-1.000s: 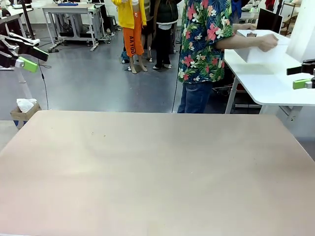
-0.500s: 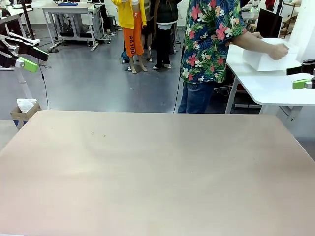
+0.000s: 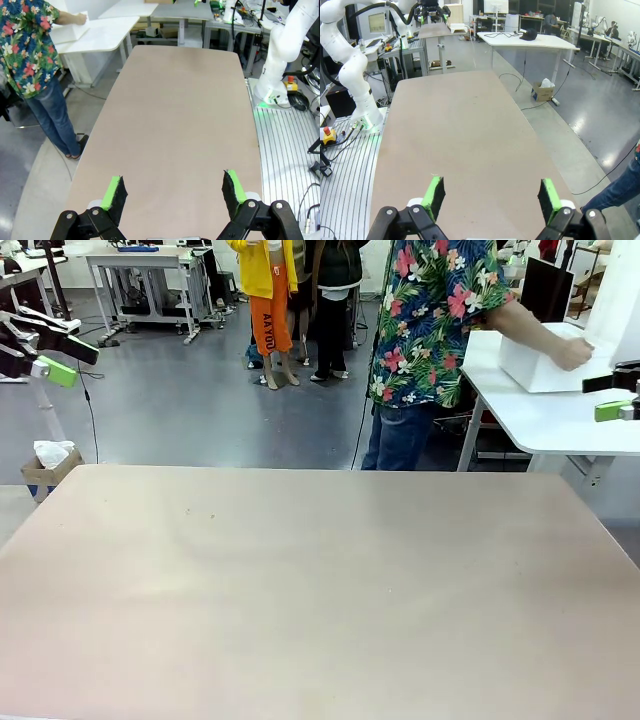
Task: Stack the cups and store them in the basket.
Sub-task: Place the stack of Reusable plastic cups into the Pantry Basket.
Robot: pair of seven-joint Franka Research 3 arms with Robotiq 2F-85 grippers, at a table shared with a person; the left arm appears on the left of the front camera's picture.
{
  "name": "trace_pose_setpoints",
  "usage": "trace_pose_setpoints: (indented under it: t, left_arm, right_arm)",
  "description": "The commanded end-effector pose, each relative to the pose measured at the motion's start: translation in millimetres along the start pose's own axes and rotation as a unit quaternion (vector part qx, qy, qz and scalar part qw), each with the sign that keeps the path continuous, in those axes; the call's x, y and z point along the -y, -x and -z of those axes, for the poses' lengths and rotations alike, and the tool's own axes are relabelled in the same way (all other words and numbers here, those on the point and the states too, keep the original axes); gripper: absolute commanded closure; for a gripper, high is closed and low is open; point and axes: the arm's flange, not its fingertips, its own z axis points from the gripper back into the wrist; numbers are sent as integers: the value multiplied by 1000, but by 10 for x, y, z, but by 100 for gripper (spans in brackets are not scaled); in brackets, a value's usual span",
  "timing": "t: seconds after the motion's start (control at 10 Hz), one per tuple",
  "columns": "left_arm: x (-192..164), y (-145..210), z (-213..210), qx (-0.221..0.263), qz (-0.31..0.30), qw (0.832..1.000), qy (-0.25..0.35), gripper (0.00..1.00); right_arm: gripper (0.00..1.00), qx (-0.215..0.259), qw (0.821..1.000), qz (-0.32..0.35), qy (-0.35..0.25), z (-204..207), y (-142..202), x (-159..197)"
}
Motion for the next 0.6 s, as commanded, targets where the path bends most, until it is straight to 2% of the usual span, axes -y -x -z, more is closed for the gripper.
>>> trace_pose_setpoints:
  t: [0.0, 0.5]
  left_arm:
    - [17, -32, 5, 4, -3, 1000, 2, 0]
    - [17, -32, 5, 4, -3, 1000, 2, 0]
  right_arm:
    - [0, -1, 1000, 2, 3, -4, -31, -7]
    - [0, -1, 1000, 2, 3, -4, -31, -7]
